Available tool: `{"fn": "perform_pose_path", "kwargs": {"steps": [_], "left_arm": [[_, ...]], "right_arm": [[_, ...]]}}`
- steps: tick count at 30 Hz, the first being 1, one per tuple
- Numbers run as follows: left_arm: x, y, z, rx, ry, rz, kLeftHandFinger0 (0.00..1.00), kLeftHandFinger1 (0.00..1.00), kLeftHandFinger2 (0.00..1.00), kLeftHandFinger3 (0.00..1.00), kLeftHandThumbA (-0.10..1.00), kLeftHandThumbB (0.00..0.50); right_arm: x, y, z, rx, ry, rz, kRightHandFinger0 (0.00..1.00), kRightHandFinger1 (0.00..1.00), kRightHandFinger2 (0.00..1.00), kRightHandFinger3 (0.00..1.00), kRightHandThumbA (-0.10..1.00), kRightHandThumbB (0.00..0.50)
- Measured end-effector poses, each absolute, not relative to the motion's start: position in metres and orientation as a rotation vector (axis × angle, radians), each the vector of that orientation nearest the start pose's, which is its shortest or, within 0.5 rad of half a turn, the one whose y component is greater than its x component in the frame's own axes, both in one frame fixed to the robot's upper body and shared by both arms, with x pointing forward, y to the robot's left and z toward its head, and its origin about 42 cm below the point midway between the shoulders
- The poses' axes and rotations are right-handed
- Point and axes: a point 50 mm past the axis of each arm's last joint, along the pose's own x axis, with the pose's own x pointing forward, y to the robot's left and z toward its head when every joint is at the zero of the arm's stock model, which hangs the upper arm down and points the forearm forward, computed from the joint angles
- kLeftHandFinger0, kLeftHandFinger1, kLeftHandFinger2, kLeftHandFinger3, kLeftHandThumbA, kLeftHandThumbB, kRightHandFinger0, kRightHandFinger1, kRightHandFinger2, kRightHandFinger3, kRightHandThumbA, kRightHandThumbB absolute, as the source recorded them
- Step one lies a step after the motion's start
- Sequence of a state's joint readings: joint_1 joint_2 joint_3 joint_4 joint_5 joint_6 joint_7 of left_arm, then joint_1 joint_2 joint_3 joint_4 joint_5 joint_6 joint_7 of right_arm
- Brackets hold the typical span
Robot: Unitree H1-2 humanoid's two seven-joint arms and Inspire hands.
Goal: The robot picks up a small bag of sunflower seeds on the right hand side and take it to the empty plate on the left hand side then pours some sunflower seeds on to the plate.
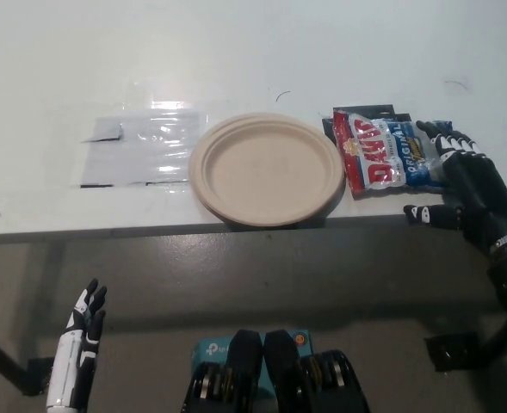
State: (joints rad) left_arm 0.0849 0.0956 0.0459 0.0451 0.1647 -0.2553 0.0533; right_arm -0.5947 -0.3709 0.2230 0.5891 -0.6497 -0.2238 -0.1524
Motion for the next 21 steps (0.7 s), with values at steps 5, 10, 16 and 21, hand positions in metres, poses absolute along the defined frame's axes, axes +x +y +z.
{"fn": "perform_pose_path", "kwargs": {"steps": [5,10,16,21], "left_arm": [[0.2519,0.2599,0.0814,0.261,-0.131,0.075,1.00,1.00,1.00,1.00,1.00,0.025],[0.2518,0.2599,0.0814,0.261,-0.131,0.076,1.00,1.00,1.00,1.00,1.00,0.023],[0.2517,0.2600,0.0814,0.261,-0.131,0.076,1.00,1.00,1.00,1.00,1.00,0.022],[0.2516,0.2601,0.0813,0.261,-0.131,0.076,1.00,1.00,1.00,1.00,1.00,0.025]], "right_arm": [[0.4655,-0.2749,0.1724,-1.093,-0.287,0.126,1.00,1.00,1.00,1.00,0.94,0.401],[0.4695,-0.2729,0.1776,-1.097,-0.298,0.124,1.00,1.00,1.00,1.00,0.96,0.396],[0.4712,-0.2731,0.1784,-1.099,-0.295,0.123,1.00,1.00,1.00,1.00,1.00,0.408],[0.4732,-0.2751,0.1766,-1.103,-0.278,0.121,1.00,1.00,1.00,1.00,1.00,0.416]]}}
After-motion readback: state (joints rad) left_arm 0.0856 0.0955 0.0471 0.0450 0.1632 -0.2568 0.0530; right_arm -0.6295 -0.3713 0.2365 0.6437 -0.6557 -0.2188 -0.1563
